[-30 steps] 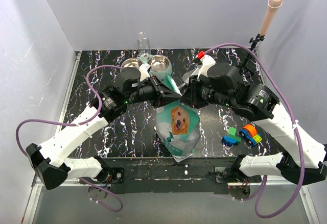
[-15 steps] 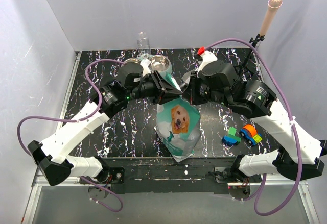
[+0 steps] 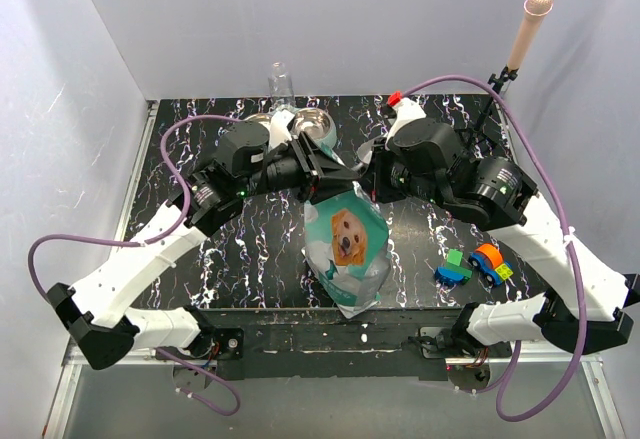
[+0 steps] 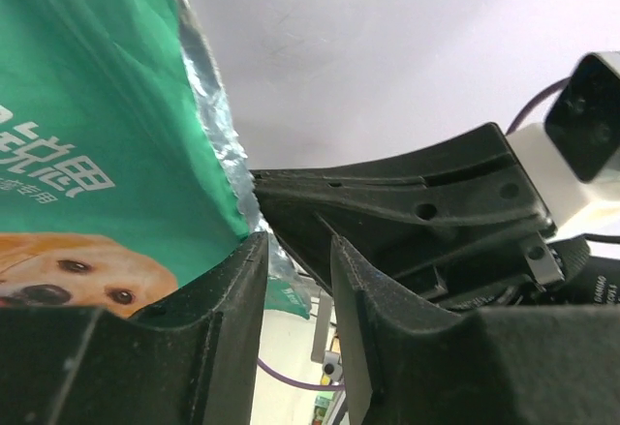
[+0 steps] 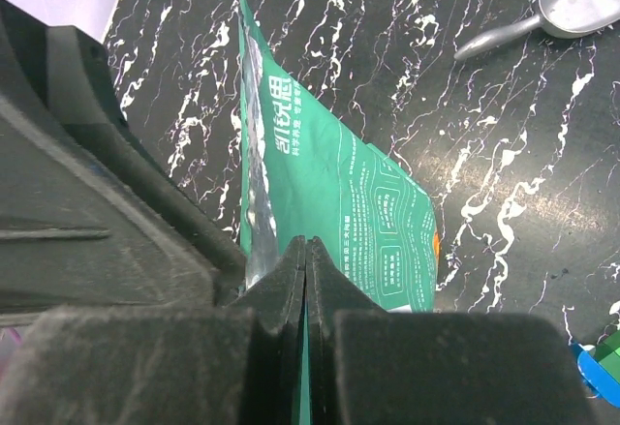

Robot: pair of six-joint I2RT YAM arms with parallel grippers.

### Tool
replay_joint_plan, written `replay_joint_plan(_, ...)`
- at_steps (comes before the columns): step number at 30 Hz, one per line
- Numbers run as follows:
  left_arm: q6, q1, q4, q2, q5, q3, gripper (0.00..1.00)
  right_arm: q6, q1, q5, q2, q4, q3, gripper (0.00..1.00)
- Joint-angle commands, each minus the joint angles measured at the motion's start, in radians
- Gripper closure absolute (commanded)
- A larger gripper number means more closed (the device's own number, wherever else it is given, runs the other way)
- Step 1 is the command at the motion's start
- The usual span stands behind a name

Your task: Serve the pet food

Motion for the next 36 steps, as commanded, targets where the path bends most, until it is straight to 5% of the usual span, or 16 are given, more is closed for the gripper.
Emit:
replay_joint_plan(1,-0.005,-0.004,-0.003,-0.016,0.01,0.004,0.64,0.009,-0.003,-0.003,-0.018,0.026,0.013,0.99)
replay_joint_plan(4,-0.007,-0.002,-0.027,-0.059,-0.032,-0.009,0.59,0.009,-0.003,-0.029,-0.022,-0.034,0.066,0.99)
replay_joint_plan(10,-0.004,-0.002,-0.122,-0.099,-0.106,0.019,0.68,0.138,-0.014,-0.114,0.002,-0.225,0.203,0.62)
replay_joint_plan(13,-0.02,-0.002,-0.15,-0.082,-0.101,0.034,0.62,0.155,-0.013,-0.17,0.039,-0.291,0.255,0.57)
replay_joint_plan(17,-0.074,-0.002,-0.162,-0.056,-0.081,0.033,0.56,0.143,-0.016,-0.15,0.051,-0.287,0.235,0.59)
replay_joint_plan(22,-0.077,-0.01,-0.165,-0.018,-0.066,0.044,0.61,0.139,-0.032,-0.135,0.062,-0.266,0.238,0.8)
replay_joint_plan(36,-0.059,-0.061,-0.164,0.048,-0.083,0.099,0.61,0.138,-0.043,-0.211,0.039,-0.204,0.179,0.75)
